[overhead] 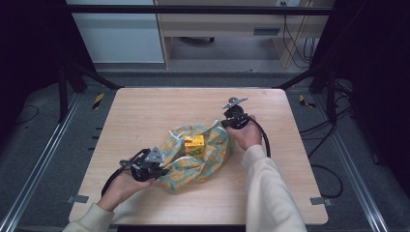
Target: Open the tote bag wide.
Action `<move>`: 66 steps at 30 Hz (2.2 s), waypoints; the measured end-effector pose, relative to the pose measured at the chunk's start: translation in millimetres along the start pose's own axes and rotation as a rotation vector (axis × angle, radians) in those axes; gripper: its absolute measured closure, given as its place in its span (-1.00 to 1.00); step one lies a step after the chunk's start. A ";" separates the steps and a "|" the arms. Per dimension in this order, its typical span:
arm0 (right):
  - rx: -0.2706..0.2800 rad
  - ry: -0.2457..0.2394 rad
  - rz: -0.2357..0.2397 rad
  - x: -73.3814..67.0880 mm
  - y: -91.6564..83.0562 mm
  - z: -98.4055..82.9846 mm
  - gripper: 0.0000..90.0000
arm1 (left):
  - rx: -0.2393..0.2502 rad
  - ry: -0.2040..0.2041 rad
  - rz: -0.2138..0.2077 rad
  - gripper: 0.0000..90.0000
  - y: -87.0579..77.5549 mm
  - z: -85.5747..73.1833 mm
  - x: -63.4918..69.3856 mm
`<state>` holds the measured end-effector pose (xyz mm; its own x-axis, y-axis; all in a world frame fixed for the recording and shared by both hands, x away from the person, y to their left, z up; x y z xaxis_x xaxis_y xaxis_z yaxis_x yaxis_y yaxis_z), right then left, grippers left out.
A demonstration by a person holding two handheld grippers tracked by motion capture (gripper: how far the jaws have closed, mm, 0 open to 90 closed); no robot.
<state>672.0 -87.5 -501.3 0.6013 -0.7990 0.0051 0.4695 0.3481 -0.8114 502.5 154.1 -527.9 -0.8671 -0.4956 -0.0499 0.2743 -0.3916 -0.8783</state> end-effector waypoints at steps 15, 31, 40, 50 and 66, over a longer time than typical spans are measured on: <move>0.023 0.026 -0.033 1.8 -6.7 0.2 0.35 | 0.037 -0.003 0.006 0.74 -5.8 -5.3 8.1; 0.171 0.008 -0.065 -13.7 -96.2 17.4 -0.41 | 0.205 -0.071 0.093 -0.28 -48.6 22.3 -4.8; 0.179 -0.030 -0.030 -44.1 -113.4 -7.7 -0.43 | 0.254 -0.090 0.124 -0.37 -65.5 37.4 -14.9; 0.201 -0.070 0.041 -90.0 -118.7 -33.5 -0.60 | 0.241 -0.134 0.182 -0.30 -56.1 56.5 -58.2; 0.074 -0.171 0.056 -120.8 -75.5 -71.7 0.63 | 0.091 -0.134 0.164 0.68 7.8 58.2 -74.6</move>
<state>517.6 -52.4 -482.6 0.7258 -0.6847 0.0658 0.4748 0.4294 -0.7683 593.5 143.0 -503.3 -0.7466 -0.6544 -0.1197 0.4488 -0.3627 -0.8168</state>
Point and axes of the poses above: each handheld gripper's, and its own axes: y roughly forward along the jaws, z roughly out of its top, x roughly to its right, the point moved 9 cm from there along y, roughly forward along the jaws, and after that the axes turned 7 degrees about -x, right-handed, at the moved point
